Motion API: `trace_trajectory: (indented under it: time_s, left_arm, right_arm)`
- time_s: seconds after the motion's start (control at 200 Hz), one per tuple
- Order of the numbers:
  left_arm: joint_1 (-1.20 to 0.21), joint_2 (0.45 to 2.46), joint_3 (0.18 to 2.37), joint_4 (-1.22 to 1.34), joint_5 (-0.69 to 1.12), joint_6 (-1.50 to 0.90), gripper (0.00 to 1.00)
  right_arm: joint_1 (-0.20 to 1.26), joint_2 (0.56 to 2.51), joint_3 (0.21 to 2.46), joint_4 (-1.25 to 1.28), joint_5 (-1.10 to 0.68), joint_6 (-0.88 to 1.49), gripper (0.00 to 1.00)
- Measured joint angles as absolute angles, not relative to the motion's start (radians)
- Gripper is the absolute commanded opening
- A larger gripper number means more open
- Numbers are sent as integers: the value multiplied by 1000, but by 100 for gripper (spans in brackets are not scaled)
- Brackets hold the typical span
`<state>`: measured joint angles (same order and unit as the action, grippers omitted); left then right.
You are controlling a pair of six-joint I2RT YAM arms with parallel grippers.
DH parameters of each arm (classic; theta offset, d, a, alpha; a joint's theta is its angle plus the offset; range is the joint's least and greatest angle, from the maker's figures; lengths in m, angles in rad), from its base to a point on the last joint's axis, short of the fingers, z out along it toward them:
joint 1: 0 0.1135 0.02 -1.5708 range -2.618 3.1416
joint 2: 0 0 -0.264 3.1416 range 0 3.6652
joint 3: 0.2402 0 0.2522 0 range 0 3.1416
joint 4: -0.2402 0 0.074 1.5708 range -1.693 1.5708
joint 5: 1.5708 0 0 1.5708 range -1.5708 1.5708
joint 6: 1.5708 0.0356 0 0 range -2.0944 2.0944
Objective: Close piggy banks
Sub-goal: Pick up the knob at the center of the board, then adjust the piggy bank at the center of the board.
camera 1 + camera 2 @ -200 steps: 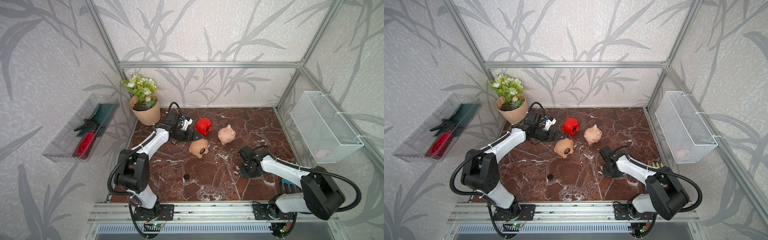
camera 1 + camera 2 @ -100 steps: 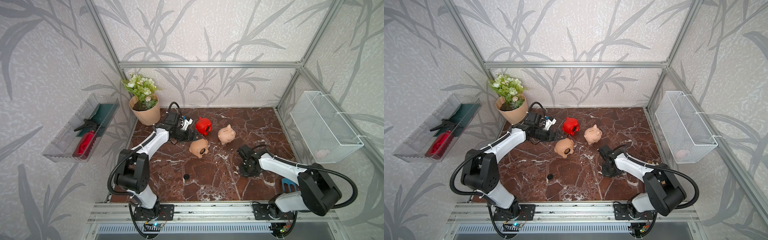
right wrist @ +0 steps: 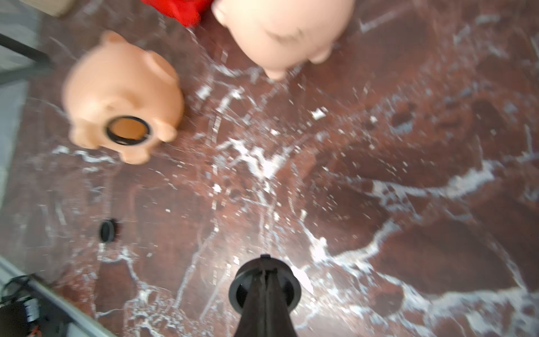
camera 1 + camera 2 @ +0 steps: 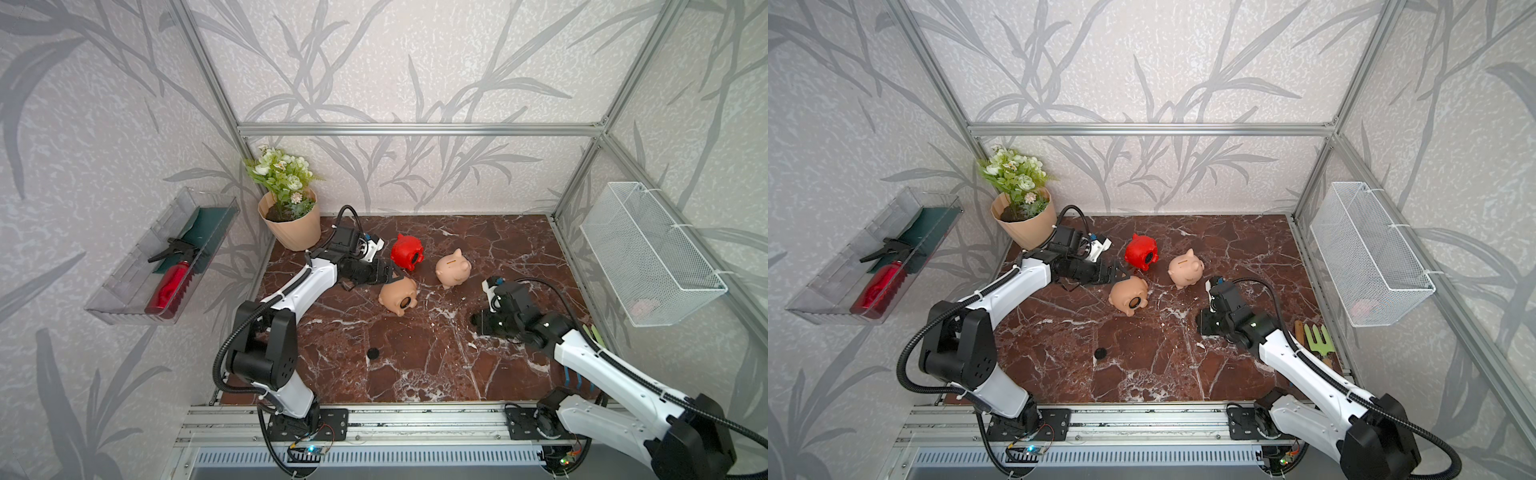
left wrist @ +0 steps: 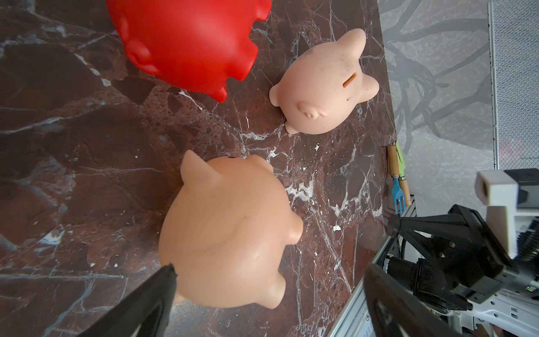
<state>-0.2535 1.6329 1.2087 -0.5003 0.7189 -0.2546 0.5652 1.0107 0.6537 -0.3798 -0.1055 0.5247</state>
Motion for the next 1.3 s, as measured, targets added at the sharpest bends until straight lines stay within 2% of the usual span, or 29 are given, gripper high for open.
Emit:
trace_trajectory:
  time_s: [0.265, 0.475, 0.835, 1.3]
  left_arm:
    - [-253, 1630, 1209, -503, 684, -279, 99]
    - [-260, 1646, 1267, -622, 650, -162, 99]
    - [-284, 1776, 1490, -776, 577, 53, 99]
    - [-373, 1902, 1546, -921, 457, 267, 99]
  right_arm:
    - [662, 978, 513, -35, -140, 480, 0]
    - [732, 1021, 413, 271, -130, 394, 0]
    - [822, 1245, 381, 651, -56, 260, 0]
    - [855, 1542, 343, 1068, -4, 189, 0]
